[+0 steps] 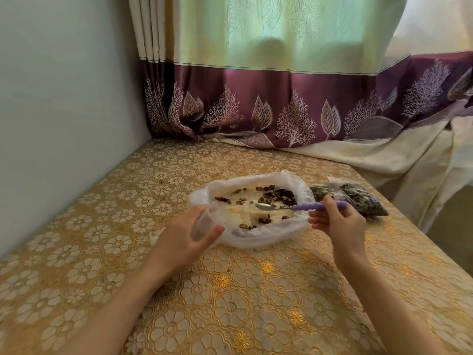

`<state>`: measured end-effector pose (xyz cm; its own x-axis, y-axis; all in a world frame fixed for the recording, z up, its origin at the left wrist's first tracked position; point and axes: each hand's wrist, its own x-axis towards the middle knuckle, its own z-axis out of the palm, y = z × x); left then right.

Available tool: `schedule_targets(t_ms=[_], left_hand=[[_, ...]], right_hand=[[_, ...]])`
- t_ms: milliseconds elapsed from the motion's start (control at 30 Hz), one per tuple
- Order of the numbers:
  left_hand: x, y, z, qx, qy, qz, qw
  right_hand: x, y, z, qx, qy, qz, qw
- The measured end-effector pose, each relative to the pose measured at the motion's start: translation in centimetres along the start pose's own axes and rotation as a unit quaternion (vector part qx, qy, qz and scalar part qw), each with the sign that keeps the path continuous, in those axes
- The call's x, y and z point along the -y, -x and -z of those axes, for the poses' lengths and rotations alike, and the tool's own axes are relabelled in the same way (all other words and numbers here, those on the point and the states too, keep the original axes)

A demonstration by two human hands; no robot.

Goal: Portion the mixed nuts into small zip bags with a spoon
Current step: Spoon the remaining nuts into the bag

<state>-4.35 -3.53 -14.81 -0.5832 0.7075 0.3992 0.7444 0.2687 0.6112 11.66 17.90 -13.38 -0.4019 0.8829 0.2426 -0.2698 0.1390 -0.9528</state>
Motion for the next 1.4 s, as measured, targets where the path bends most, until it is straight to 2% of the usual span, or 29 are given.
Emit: schedule_targets(t_ms=[167,333,467,700,800,967,1100,1267,1400], left_hand=[[0.3,0.0,0.1,0.022,-0.005,0.018,1.000],[1.1,-0.2,-0.1,0.026,-0.011,0.018,0.999],[1.5,-0.4,-0.3,0.027,-0.020,0.015,0.999],[1.8,-0.5,-0.4,0.025,-0.030,0.015,0.999],[1.8,-0.5,-0.3,0.026,-0.029,0.019,0.999],[1.8,-0.4,-0.3,0.020,-0.010,0.021,1.000],[1.8,-0.4,-0.2,0.016,-0.002,0.035,0.999],[1.8,-0.3,-0.1,0.018,0.003,0.034,0.999],[1.9,-0.3,-0.1,0.019,0.005,0.043,0.999]], right_hand=[[-1.0,-1.2,-0.1,0.003,0.006,-0.042,0.999],[-1.7,-2.4,-0.4,-0.054,0.006,-0.049,0.997],[-2.0,-2.9,-0.7,-0.103,0.045,-0.007,0.994],[-2.2,-2.3,-2.0,-0.107,0.111,0.055,0.987],[-2.3,-2.0,-2.1,-0.092,0.084,0.035,0.992],[-2.7,-2.2,-1.7,-0.094,-0.043,-0.082,0.991],[-2.7,-2.3,-1.3,-0.094,-0.098,-0.129,0.982],[-2.5,-2.3,-1.6,-0.118,-0.033,-0.075,0.990],[-2.6,-2.3,-2.0,-0.095,-0.027,-0.063,0.993]])
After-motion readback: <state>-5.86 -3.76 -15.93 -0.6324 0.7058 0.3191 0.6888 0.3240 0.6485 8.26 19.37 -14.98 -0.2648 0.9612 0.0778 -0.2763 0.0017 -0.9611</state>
